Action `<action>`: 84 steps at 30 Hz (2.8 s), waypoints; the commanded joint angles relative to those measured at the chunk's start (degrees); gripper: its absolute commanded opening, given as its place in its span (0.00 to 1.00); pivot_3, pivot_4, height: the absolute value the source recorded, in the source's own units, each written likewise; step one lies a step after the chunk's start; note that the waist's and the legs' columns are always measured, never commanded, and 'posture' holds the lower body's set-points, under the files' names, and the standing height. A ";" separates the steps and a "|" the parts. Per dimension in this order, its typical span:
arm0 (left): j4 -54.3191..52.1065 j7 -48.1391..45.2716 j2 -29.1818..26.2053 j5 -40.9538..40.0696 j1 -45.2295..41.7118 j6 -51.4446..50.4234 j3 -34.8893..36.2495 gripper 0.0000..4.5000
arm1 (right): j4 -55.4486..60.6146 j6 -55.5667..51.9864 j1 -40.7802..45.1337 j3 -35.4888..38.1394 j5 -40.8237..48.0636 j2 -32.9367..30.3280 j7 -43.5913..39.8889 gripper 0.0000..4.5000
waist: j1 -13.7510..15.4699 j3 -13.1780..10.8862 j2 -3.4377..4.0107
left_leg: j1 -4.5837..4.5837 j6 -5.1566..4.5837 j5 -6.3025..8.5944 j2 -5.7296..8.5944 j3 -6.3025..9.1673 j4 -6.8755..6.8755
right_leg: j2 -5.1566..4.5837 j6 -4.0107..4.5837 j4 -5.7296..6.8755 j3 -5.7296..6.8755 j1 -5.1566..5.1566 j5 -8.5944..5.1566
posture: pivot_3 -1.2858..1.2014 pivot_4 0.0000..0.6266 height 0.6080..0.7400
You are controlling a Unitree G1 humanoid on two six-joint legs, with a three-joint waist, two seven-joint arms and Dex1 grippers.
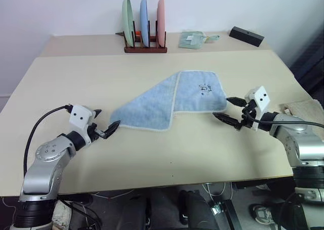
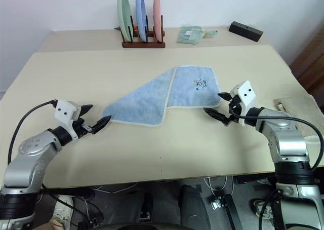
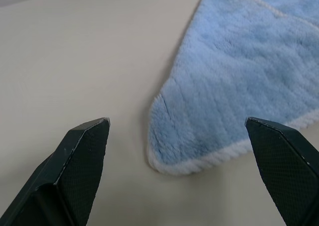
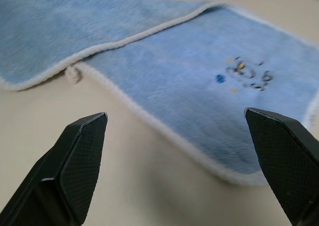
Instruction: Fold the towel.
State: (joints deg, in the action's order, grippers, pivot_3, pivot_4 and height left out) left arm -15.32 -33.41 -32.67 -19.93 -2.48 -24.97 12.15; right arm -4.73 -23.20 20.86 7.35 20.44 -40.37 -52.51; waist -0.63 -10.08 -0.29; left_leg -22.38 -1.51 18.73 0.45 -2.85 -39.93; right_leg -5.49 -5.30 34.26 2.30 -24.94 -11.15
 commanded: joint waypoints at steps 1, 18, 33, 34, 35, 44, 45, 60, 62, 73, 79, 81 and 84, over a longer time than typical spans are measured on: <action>-2.08 -0.15 -1.01 -0.11 -0.32 0.69 1.19 0.99 | -1.38 2.28 2.79 0.16 -0.12 0.38 -0.45 1.00 | 0.02 0.00 0.00 | 0.00 0.00 0.00 0.00 0.00 0.00 | 0.00 0.02 0.00 0.00 0.00 -0.01 | 0.52 0.24 1.00; -0.50 -3.01 -1.58 0.34 -5.01 0.66 -2.94 0.99 | 0.74 4.75 -1.19 0.62 -0.29 0.99 1.04 1.00 | 0.09 0.00 0.00 | -0.01 -0.01 0.00 0.04 -0.02 -0.02 | 0.03 -0.10 0.01 0.03 0.02 0.06 | 0.52 0.24 1.00; 2.11 -12.93 0.65 7.18 -22.24 -5.37 -27.61 0.99 | 5.71 2.18 -2.29 0.80 0.80 2.80 5.38 1.00 | 1.37 0.00 0.00 | 0.04 -0.05 -0.01 0.04 -0.04 -0.13 | 0.36 -0.13 -0.01 0.06 0.17 0.07 | 0.52 0.24 1.00; 2.66 -12.79 2.20 7.07 -23.39 -6.76 -28.85 0.99 | 6.13 2.07 -2.59 1.03 0.81 2.85 5.78 1.00 | 1.43 0.00 0.00 | 0.04 -0.06 -0.01 0.04 -0.03 -0.13 | 0.37 -0.14 0.00 0.06 0.17 0.08 | 0.52 0.24 1.00; 3.21 -12.71 3.32 7.24 -24.23 -8.08 -29.94 0.99 | 6.56 1.98 -3.00 1.20 0.84 2.83 6.09 1.00 | 1.39 0.00 0.00 | 0.02 -0.06 -0.01 0.04 -0.03 -0.14 | 0.40 -0.14 -0.02 0.07 0.17 0.08 | 0.52 0.24 1.00; 7.67 -11.12 6.86 9.85 -27.77 -15.96 -33.38 0.99 | 10.83 0.92 -7.84 3.13 1.33 2.00 7.62 1.00 | 1.26 0.00 0.00 | 0.03 -0.08 -0.01 -0.03 -0.01 -0.14 | 0.48 -0.16 0.01 0.06 0.17 0.07 | 0.52 0.24 1.00; 7.90 -11.21 6.90 10.15 -27.66 -16.32 -33.72 0.99 | 11.03 0.94 -8.05 3.16 1.23 2.08 7.80 1.00 | 1.29 0.01 0.00 | 0.03 -0.08 -0.01 -0.03 -0.01 -0.14 | 0.48 -0.16 0.01 0.06 0.16 0.07 | 0.52 0.24 1.00; 10.73 -7.75 9.82 9.75 -26.23 -13.38 -27.96 0.00 | 13.96 0.27 -10.29 2.03 1.15 3.10 9.11 1.00 | 1.36 0.01 0.00 | 0.07 -0.08 -0.01 -0.03 0.02 -0.17 | 0.47 -0.16 0.02 0.06 0.21 0.07 | 0.52 0.24 1.00; 10.32 -8.59 9.41 9.91 -25.94 -12.30 -28.23 0.00 | 13.95 0.23 -10.20 1.85 1.02 3.13 9.11 1.00 | 1.35 0.01 0.00 | 0.07 -0.08 -0.01 -0.03 0.02 -0.17 | 0.48 -0.16 0.02 0.06 0.21 0.07 | 0.52 0.24 1.00; -7.49 -37.05 -21.27 -4.44 -6.58 -8.46 -16.51 0.00 | 5.36 4.77 0.20 -3.07 -4.94 -2.25 3.74 1.00 | 0.16 -0.01 0.07 | 0.05 -0.06 -0.01 -0.10 -0.03 -0.11 | 0.48 0.06 0.05 0.02 0.07 -0.05 | 0.52 0.24 1.00; -5.26 -37.78 -28.17 -0.67 3.79 -2.44 -12.62 0.00 | -5.70 14.97 8.64 -9.92 -15.75 -3.77 3.61 1.00 | -0.06 -0.03 0.11 | 0.04 -0.08 0.00 -0.09 -0.07 -0.10 | 0.47 0.06 0.01 0.02 0.06 -0.06 | 0.52 0.24 1.00; -4.98 -37.05 -27.85 -2.13 5.73 -2.50 -10.06 0.00 | -9.72 19.19 10.27 -11.68 -19.17 -4.97 3.50 1.00 | 0.11 -0.05 0.13 | 0.02 -0.08 0.00 -0.09 -0.08 -0.09 | 0.47 0.06 0.01 0.03 0.05 -0.06 | 0.52 0.24 1.00; -3.18 -35.12 -26.40 -2.84 6.59 -2.16 -7.28 0.00 | -15.00 24.11 11.43 -13.02 -22.49 -7.01 2.83 1.00 | 0.15 -0.05 0.13 | 0.01 -0.07 0.00 -0.09 -0.08 -0.09 | 0.47 0.06 0.00 0.03 0.05 -0.06 | 0.52 0.24 1.00</action>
State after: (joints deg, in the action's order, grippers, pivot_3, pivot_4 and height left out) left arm -19.05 -69.51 -59.39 -22.17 3.98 -27.99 2.20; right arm -18.20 -2.35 31.25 -6.08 -0.22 -45.58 -49.36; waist -0.48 -10.13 -0.16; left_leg -22.37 -1.58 18.73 0.37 -2.93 -40.03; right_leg -5.02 -5.24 34.27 2.33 -24.89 -11.21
